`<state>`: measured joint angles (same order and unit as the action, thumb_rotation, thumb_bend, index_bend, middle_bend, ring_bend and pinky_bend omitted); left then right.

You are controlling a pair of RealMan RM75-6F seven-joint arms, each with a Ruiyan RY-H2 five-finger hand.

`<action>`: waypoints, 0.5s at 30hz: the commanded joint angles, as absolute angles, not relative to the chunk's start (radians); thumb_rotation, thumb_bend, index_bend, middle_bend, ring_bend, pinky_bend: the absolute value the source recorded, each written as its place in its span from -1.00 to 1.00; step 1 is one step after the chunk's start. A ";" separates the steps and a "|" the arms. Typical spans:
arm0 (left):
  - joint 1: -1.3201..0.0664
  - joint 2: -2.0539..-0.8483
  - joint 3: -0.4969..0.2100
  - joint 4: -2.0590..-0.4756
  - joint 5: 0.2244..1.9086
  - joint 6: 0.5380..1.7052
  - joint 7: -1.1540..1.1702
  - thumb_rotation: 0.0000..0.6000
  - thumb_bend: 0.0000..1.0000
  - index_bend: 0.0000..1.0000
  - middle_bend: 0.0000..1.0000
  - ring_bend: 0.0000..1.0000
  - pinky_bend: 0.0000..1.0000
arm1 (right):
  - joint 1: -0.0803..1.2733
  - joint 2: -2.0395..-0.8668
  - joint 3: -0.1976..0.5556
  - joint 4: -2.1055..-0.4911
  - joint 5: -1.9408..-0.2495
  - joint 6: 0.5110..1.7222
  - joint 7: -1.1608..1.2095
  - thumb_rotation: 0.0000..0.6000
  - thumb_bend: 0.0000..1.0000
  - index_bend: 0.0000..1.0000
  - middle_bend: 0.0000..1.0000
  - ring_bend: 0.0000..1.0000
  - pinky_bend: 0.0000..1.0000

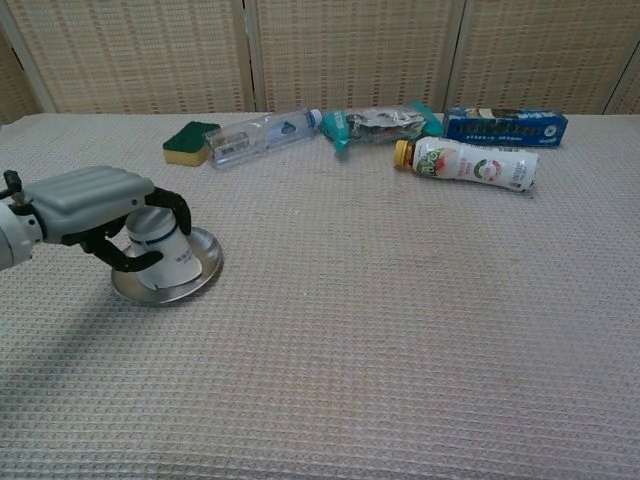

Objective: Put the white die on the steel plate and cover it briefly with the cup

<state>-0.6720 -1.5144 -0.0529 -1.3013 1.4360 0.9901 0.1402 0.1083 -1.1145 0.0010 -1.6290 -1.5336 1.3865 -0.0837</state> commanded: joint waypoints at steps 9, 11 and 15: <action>-0.686 -1.514 -0.063 -1.255 1.454 0.989 0.099 1.00 -0.14 -0.28 -0.15 -0.34 0.24 | 0.108 -1.115 0.002 -1.629 -1.530 1.387 -0.085 0.78 -0.62 -1.00 -1.00 -1.00 -1.00; -0.686 -1.530 -0.072 -1.218 1.436 0.989 0.117 1.00 -0.13 -0.28 -0.15 -0.34 0.24 | 0.108 -1.116 0.002 -1.628 -1.530 1.386 -0.085 0.78 -0.62 -1.00 -1.00 -1.00 -1.00; -0.684 -1.548 -0.078 -1.180 1.420 0.988 0.135 1.00 -0.13 -0.28 -0.15 -0.34 0.24 | 0.109 -1.116 0.002 -1.627 -1.529 1.384 -0.086 0.78 -0.62 -1.00 -1.00 -1.00 -1.00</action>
<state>-0.6848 -1.5414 -0.0737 -1.1874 1.4260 0.9863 0.1288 0.1089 -1.1163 0.0015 -1.6273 -1.5289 1.3838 -0.0863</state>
